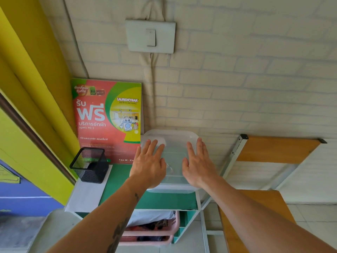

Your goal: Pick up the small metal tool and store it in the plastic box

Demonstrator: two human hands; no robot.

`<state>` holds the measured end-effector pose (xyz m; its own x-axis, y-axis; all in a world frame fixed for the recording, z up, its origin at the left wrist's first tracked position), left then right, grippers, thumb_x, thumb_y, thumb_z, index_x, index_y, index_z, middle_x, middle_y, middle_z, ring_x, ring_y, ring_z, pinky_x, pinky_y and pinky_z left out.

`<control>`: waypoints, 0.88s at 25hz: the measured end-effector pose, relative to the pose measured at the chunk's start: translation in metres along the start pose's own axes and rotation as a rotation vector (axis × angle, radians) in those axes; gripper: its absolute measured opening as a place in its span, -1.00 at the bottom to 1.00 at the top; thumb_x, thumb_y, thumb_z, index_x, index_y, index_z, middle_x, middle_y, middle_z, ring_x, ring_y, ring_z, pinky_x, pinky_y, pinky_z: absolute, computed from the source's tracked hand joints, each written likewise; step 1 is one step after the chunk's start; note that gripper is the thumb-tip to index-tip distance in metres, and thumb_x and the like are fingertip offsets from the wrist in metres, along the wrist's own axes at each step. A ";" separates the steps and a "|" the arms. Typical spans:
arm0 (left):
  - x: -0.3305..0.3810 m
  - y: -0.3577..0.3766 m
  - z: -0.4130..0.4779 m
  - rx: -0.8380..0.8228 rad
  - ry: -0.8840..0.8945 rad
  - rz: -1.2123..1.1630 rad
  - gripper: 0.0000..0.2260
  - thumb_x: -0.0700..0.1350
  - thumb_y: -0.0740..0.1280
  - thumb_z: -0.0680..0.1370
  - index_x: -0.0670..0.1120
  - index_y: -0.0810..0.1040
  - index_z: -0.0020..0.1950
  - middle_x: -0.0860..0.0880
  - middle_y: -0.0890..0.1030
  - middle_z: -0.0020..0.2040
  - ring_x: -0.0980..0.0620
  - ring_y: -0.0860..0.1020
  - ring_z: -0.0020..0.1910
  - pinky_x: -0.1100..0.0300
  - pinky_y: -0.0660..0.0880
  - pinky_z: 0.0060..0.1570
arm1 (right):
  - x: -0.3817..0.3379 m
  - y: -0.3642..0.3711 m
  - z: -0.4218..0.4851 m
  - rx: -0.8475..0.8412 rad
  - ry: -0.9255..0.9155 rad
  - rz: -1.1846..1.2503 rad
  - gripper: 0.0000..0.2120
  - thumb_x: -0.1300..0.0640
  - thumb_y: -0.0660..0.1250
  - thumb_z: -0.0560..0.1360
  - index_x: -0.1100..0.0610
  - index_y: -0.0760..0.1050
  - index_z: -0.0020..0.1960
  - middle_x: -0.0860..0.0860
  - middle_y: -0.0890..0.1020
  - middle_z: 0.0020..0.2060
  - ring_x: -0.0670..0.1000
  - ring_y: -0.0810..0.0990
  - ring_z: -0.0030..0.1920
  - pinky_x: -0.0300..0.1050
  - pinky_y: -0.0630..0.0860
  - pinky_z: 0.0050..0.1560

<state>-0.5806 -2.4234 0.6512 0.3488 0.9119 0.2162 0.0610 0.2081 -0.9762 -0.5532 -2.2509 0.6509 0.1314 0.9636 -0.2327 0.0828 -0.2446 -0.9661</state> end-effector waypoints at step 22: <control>0.002 -0.004 -0.001 0.002 -0.019 -0.040 -0.49 0.04 0.06 0.59 -0.01 0.18 0.55 -0.04 0.12 0.61 -0.08 -0.01 0.60 -0.11 0.01 0.56 | 0.015 -0.021 -0.007 -0.118 0.027 0.211 -0.37 -0.09 0.07 0.63 -0.01 -0.13 0.60 0.01 -0.28 0.58 0.07 -0.21 0.58 0.15 -0.04 0.54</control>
<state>-0.5791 -2.4231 0.6558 0.3281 0.9094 0.2558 0.0727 0.2457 -0.9666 -0.5460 -2.2321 0.6686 0.1847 0.8869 -0.4235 0.1654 -0.4528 -0.8761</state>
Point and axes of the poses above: each hand's wrist, its own z-axis towards the middle knuckle, its own y-axis out of the palm, x = y × z, the point moved 3 cm from there along z, towards the middle knuckle
